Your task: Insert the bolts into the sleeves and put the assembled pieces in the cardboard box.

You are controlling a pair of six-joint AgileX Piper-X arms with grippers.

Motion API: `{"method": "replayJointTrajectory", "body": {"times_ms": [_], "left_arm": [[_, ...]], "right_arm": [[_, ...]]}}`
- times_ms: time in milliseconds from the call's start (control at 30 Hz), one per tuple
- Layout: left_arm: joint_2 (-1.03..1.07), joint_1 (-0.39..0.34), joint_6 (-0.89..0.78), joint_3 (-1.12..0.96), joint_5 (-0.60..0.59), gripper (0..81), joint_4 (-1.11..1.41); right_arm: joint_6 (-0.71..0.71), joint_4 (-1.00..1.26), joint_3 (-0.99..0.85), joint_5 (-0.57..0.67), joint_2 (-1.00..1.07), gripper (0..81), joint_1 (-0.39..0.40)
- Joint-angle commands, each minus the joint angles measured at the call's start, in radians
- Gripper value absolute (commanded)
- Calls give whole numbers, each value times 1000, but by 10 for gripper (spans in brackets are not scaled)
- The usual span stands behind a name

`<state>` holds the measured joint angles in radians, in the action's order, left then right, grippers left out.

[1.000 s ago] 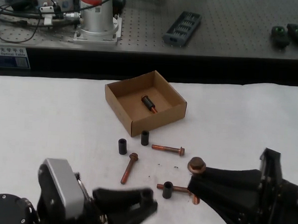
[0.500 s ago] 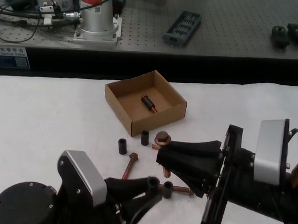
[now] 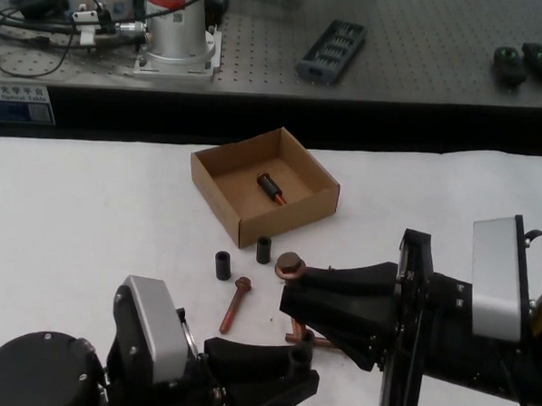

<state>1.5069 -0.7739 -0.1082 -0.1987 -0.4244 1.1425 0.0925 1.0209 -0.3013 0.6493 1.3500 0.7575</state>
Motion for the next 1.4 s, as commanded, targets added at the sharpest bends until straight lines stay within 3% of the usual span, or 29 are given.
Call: {"method": "replayJointTrajectory", "body": {"times_ms": [0,900,1367], "left_arm": [[1,-2,-24,14,-14,7,91],[1,28,-24,14,81,7,63],[1,33,-79,12,-37,7,63]], "right_arm": [[3,9,-9,20,0,57,-5],[17,47,-6,84,0,57,-5],[26,47,-6,84,0,57,-3]]}}
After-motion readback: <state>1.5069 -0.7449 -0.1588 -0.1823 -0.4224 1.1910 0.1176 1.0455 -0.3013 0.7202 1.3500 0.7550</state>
